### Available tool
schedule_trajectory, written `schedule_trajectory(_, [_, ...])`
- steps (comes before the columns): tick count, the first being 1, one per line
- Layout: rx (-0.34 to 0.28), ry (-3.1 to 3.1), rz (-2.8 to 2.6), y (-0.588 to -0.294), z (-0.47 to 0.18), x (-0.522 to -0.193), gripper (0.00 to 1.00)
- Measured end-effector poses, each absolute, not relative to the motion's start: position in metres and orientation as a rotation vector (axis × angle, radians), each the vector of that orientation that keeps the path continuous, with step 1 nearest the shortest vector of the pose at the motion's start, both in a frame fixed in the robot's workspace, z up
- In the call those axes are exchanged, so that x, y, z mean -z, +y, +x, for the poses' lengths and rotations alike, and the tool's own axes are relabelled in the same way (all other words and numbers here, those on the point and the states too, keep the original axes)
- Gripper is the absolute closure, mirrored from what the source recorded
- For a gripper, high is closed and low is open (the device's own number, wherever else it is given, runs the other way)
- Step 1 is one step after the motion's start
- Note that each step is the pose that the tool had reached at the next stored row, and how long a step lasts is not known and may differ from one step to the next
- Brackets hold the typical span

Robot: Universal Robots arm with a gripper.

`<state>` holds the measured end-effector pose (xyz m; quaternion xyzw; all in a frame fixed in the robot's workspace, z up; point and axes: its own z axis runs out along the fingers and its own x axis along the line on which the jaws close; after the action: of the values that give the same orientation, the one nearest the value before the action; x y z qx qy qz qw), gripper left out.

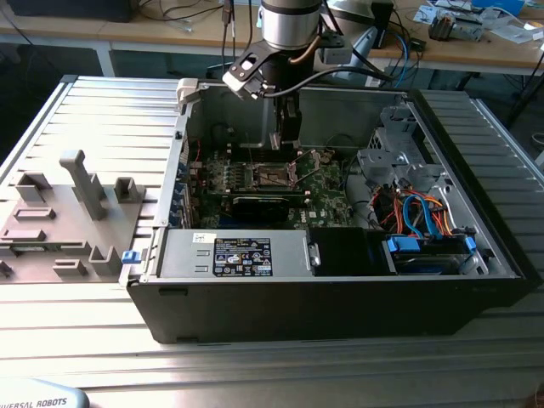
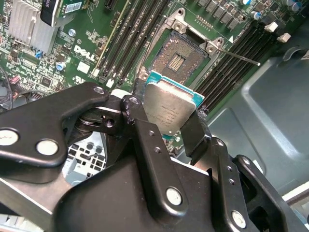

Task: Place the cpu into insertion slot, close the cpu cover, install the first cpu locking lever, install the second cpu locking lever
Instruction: 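Place the cpu into insertion slot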

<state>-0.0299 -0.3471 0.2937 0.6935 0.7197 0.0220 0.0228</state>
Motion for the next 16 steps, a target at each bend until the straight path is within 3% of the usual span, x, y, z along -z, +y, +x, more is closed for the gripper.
schedule_trajectory(16, [-0.068, 2.229, 2.148, -0.3471, -0.0299, -0.289, 0.46])
